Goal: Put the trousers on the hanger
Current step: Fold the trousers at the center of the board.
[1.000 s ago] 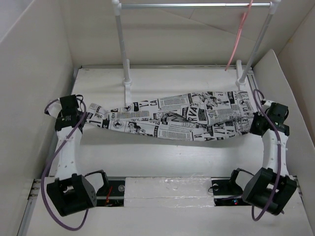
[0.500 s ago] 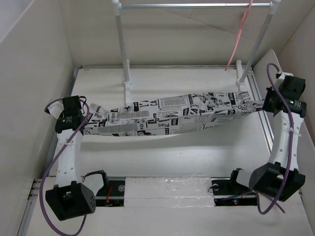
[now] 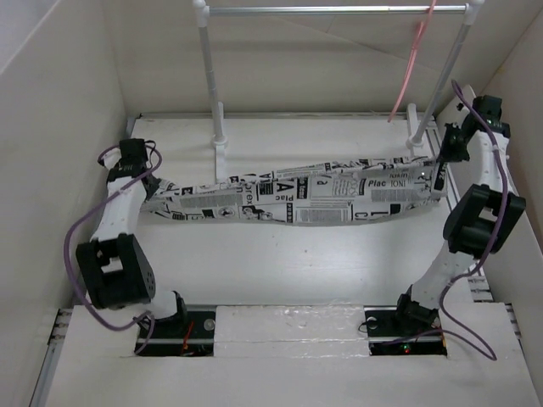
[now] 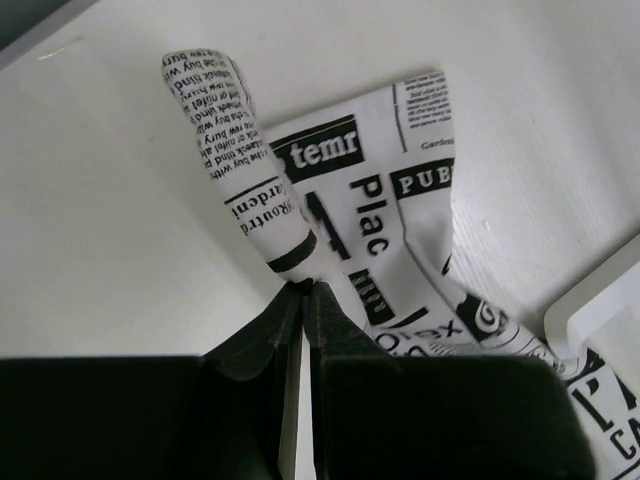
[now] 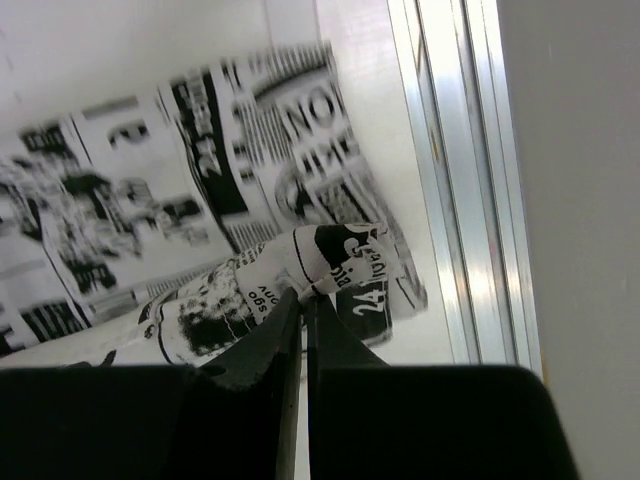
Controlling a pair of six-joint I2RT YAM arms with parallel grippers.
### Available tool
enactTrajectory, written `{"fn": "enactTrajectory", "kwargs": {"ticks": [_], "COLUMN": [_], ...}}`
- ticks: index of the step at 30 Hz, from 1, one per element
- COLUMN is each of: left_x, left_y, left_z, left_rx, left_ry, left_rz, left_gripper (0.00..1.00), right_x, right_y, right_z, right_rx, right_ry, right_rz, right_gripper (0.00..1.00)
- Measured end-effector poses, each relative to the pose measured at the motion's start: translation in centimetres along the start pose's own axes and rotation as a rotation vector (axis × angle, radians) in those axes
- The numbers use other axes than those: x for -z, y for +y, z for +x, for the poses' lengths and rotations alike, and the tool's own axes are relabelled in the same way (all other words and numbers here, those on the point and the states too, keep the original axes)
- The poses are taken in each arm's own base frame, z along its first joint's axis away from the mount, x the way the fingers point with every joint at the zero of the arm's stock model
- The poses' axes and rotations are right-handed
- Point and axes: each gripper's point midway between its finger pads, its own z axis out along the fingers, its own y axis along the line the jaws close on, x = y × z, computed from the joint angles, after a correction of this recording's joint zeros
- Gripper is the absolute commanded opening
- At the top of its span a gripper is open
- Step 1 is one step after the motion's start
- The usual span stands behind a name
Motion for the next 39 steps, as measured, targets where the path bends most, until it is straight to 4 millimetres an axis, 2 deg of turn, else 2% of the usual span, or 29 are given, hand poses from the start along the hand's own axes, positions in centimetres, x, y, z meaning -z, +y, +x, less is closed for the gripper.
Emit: {"fn": "enactTrajectory", "kwargs": {"ticks": [3, 4, 5, 6, 7, 8, 10, 11, 12, 16, 17, 18, 19, 20, 21, 24, 25, 26, 27, 29, 33, 35, 39], "left_x": [-3.0, -3.8, -4.8, -5.7, -6.5, -7.2, -8.2, -8.5, -8.5, -7.2, -6.6, -5.9, -5.2, -4.5, -3.6, -1.6, -1.4, -1.4, -1.7, -2.6, -4.6, -5.7, -7.2], "left_y": [-2.4, -3.0, -3.7, -4.5, -5.3, -6.0, -7.2, -7.6, -8.0, -7.6, -7.2, -6.5, -6.0, -5.2, -4.2, -1.2, -0.7, -0.5, -0.4, -0.3, -0.1, -0.3, -0.4], "left_z": [0.1, 0.1, 0.1, 0.1, 0.1, -0.1, -0.9, -1.5, -2.1, -4.0, -4.2, -4.1, -4.1, -3.7, -2.9, 0.0, 0.9, 1.9, 2.8, 4.7, 7.7, 8.7, 9.6], "left_rx": [-0.02, -0.027, -0.037, -0.047, -0.061, -0.079, -0.1, -0.105, -0.112, -0.119, -0.115, -0.114, -0.098, -0.074, -0.061, -0.005, 0.009, 0.018, 0.023, 0.029, 0.034, 0.042, 0.059], "left_ry": [0.041, 0.051, 0.062, 0.068, 0.073, 0.075, 0.069, 0.061, 0.048, -0.006, -0.018, -0.021, -0.033, -0.038, -0.029, 0.001, 0.017, 0.036, 0.061, 0.115, 0.213, 0.247, 0.272], "left_rz": [0.001, -0.004, -0.01, -0.019, -0.021, -0.023, -0.027, -0.028, -0.027, -0.035, -0.033, -0.036, -0.014, 0.009, 0.021, 0.06, 0.071, 0.08, 0.085, 0.086, 0.066, 0.058, 0.045], "left_gripper": [0.0, 0.0, 0.0, 0.06, 0.22, 0.47, 0.76, 0.97, 0.99, 0.99, 0.95, 0.95, 0.93, 0.92, 0.91, 0.91, 0.91, 0.93, 0.93, 0.93, 0.9, 0.81, 0.5], "right_x": [-2.5, -3.3, -4.2, -4.9, -5.6, -6.3, -7.0, -7.1, -7.1, -6.1, -5.7, -4.8, -3.9, -2.9, -1.8, 1.6, 2.2, 2.3, 2.0, 0.2, -5.0, -6.8, -7.8], "right_y": [1.4, 1.8, 2.3, 2.7, 2.9, 2.8, 2.5, 2.3, 1.9, 0.8, 0.7, 0.6, 0.6, 0.8, 1.2, 3.4, 3.9, 4.2, 4.2, 3.5, 1.4, 1.1, 1.7], "right_z": [-3.4, -4.3, -4.9, -5.3, -5.7, -6.0, -6.7, -7.0, -7.0, -6.7, -6.5, -5.3, -4.5, -3.7, -2.9, 0.6, 1.7, 2.8, 4.0, 6.3, 11.7, 13.6, 12.0], "right_rx": [0.033, 0.043, 0.051, 0.056, 0.059, 0.059, 0.059, 0.056, 0.052, 0.042, 0.04, 0.034, 0.035, 0.038, 0.034, 0.04, 0.042, 0.038, 0.025, -0.005, -0.138, -0.189, -0.205], "right_ry": [-0.032, -0.041, -0.045, -0.046, -0.049, -0.056, -0.077, -0.083, -0.086, -0.102, -0.109, -0.105, -0.107, -0.128, -0.148, -0.205, -0.221, -0.219, -0.205, -0.164, -0.003, 0.061, 0.01], "right_rz": [-0.018, -0.025, -0.03, -0.034, -0.034, -0.028, -0.024, -0.024, -0.021, -0.032, -0.036, -0.045, -0.05, -0.06, -0.069, -0.13, -0.149, -0.168, -0.176, -0.195, -0.251, -0.279, -0.331], "right_gripper": [0.0, 0.04, 0.15, 0.28, 0.43, 0.58, 0.64, 0.66, 0.67, 0.63, 0.42, 0.41, 0.18, 0.0, 0.0, 0.01, 0.11, 0.37, 0.48, 0.65, 0.68, 0.68, 0.64]}}
